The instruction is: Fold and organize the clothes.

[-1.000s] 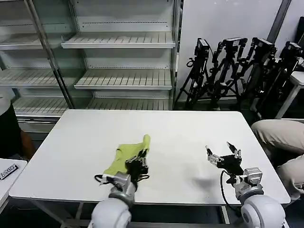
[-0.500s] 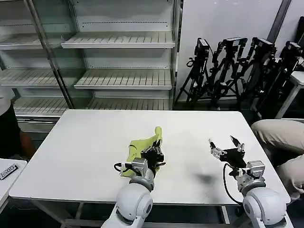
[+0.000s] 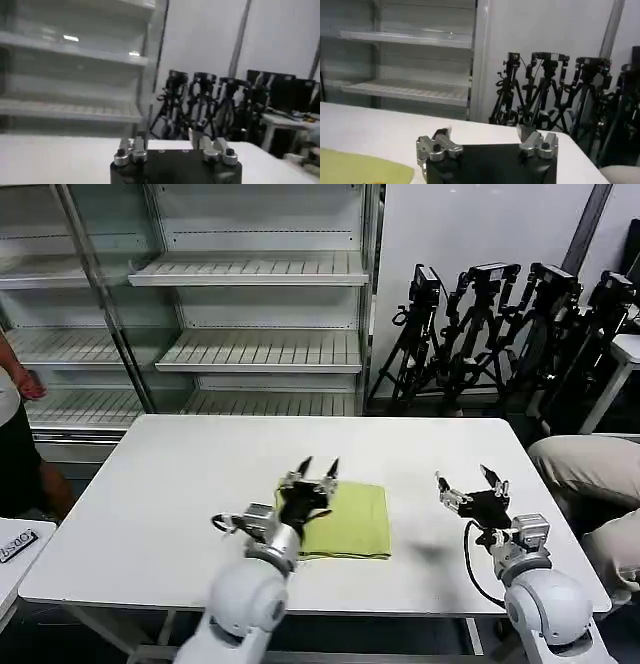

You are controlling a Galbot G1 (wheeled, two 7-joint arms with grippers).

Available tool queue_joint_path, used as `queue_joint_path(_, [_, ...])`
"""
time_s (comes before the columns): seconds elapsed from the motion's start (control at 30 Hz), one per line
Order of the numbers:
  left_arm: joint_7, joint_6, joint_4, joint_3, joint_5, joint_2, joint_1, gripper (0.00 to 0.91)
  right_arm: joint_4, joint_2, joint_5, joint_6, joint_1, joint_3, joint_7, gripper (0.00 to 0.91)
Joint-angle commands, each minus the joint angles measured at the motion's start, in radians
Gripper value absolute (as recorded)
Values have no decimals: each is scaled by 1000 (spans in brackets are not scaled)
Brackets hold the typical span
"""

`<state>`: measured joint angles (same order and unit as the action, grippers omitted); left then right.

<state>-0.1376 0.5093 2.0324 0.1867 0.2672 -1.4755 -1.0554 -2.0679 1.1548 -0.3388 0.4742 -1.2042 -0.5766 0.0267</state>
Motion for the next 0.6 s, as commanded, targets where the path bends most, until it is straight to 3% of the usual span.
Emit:
queue_joint_path(0.03, [394, -336, -224, 486, -303, 327, -46, 907, 84, 14, 87, -92, 52, 49, 3, 907])
queue_joint_path(0.17, [394, -344, -210, 516, -246, 334, -90, 907, 97, 26, 179, -118, 75, 75, 6, 907])
queue_joint_path(0.6, [389, -461, -227, 467, -259, 267, -85, 907, 112, 21, 213, -161, 94, 107, 12, 907])
